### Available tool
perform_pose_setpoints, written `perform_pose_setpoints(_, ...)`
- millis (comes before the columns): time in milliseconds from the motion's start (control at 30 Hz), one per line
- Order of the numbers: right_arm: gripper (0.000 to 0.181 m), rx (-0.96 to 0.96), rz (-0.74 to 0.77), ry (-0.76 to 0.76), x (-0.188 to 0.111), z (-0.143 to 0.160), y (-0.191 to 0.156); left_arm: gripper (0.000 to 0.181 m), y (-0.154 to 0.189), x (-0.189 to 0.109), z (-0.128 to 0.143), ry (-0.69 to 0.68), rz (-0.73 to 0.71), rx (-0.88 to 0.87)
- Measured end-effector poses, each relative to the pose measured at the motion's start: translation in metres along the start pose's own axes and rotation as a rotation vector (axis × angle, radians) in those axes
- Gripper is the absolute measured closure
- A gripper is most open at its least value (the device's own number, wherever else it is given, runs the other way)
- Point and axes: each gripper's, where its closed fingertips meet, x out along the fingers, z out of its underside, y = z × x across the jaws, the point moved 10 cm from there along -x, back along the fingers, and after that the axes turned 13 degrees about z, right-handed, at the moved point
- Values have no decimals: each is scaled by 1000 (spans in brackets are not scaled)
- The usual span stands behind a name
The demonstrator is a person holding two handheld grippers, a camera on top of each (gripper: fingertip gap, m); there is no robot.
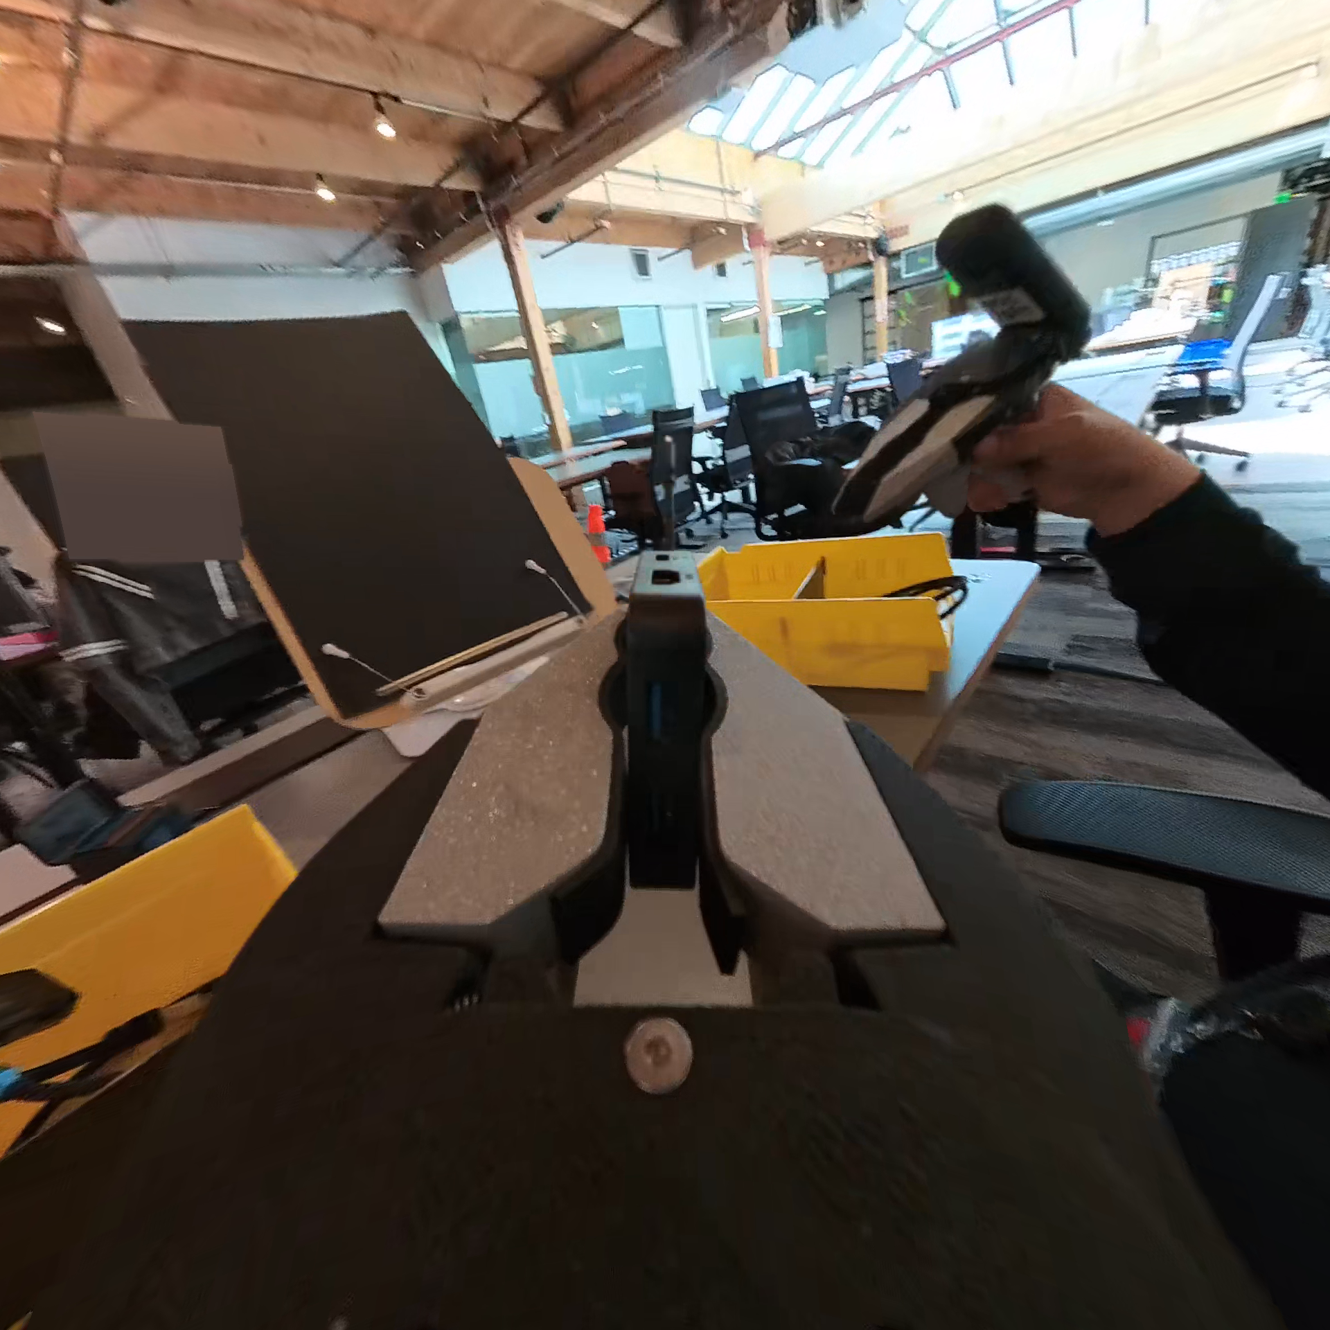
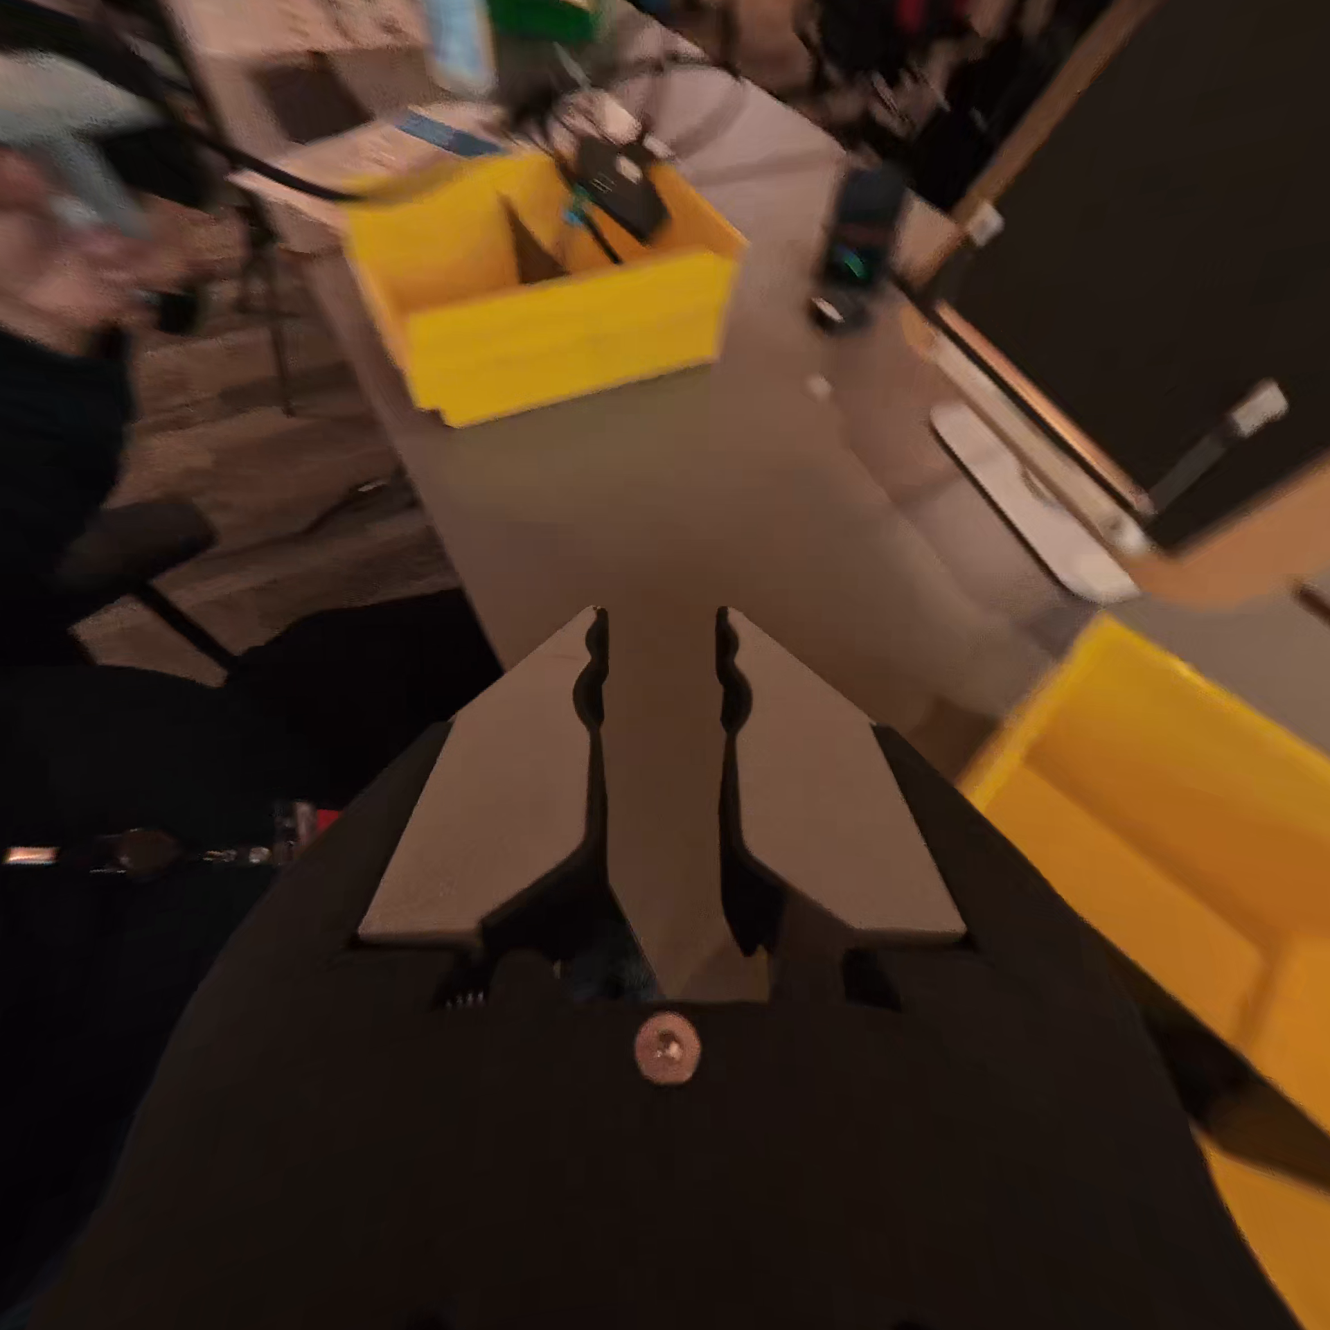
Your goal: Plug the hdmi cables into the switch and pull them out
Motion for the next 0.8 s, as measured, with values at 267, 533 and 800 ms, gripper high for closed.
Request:
perform_pose_setpoints(267,141,-186,-317,173,33,-28,-115,170,9,25,17,-18,106,-68)
perform_pose_setpoints(533,128,-381,-119,272,29,-26,-123,170,9,37,32,-20,268,-220)
perform_pose_setpoints(800,140,-634,6,113,68,-4,-144,170,24,53,36,-6,428,-350)
